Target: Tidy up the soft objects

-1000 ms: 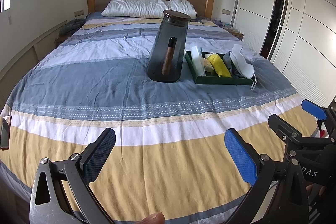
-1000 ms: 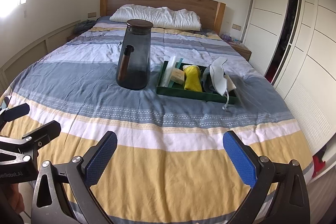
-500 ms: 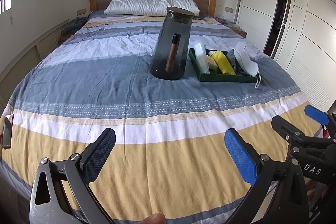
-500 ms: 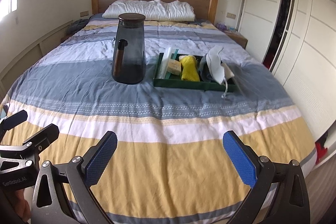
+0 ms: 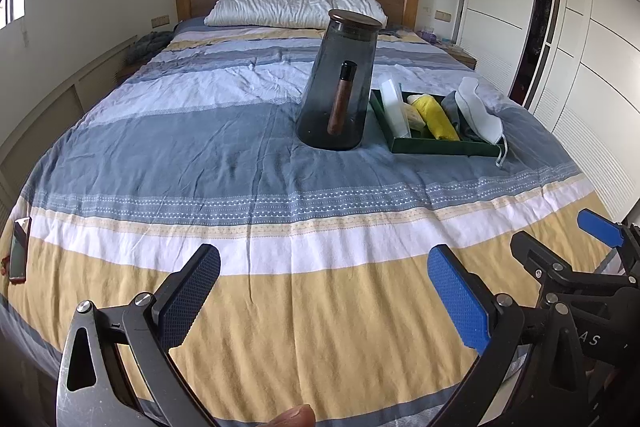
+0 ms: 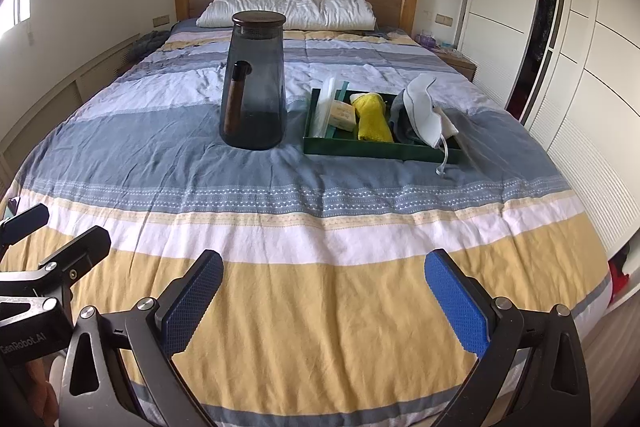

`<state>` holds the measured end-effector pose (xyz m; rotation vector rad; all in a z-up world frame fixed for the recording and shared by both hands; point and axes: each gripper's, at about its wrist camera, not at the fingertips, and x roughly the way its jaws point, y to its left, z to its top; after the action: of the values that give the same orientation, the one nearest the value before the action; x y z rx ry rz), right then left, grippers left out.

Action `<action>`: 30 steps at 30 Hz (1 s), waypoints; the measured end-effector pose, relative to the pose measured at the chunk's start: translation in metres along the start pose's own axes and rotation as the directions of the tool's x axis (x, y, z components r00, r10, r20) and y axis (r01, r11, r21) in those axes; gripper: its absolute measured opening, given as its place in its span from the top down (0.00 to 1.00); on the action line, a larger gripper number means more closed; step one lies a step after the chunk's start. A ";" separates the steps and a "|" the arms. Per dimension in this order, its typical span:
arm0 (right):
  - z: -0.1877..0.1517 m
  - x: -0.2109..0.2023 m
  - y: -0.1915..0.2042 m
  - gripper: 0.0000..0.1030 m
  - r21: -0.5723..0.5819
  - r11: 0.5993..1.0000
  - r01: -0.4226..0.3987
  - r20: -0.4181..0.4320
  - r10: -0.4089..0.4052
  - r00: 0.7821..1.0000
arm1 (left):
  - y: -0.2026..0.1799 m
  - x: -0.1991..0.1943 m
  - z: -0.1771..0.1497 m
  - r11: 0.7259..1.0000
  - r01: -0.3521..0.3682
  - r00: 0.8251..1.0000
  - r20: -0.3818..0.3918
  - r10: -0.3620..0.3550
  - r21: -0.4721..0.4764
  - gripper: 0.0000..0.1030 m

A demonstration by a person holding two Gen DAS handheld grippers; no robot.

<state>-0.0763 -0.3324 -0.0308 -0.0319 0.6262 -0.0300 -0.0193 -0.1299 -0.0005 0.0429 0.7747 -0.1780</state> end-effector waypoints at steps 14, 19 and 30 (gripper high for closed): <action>-0.005 0.001 0.001 0.00 -0.014 1.000 -0.005 0.001 0.005 1.000 | -0.004 -0.004 -0.001 1.000 0.018 1.000 0.018 -0.019 0.022 0.01; -0.005 0.000 0.002 0.00 -0.015 1.000 -0.006 0.003 0.006 1.000 | -0.006 -0.005 0.000 0.999 -0.026 0.999 0.025 0.025 0.036 0.01; -0.006 -0.001 0.003 0.00 -0.022 1.000 -0.001 0.003 0.001 1.000 | -0.008 -0.009 -0.002 0.999 -0.020 0.999 0.041 0.019 0.039 0.01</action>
<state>-0.0807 -0.3292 -0.0352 -0.0529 0.6233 -0.0220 -0.0281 -0.1361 0.0047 0.0837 0.7296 -0.1749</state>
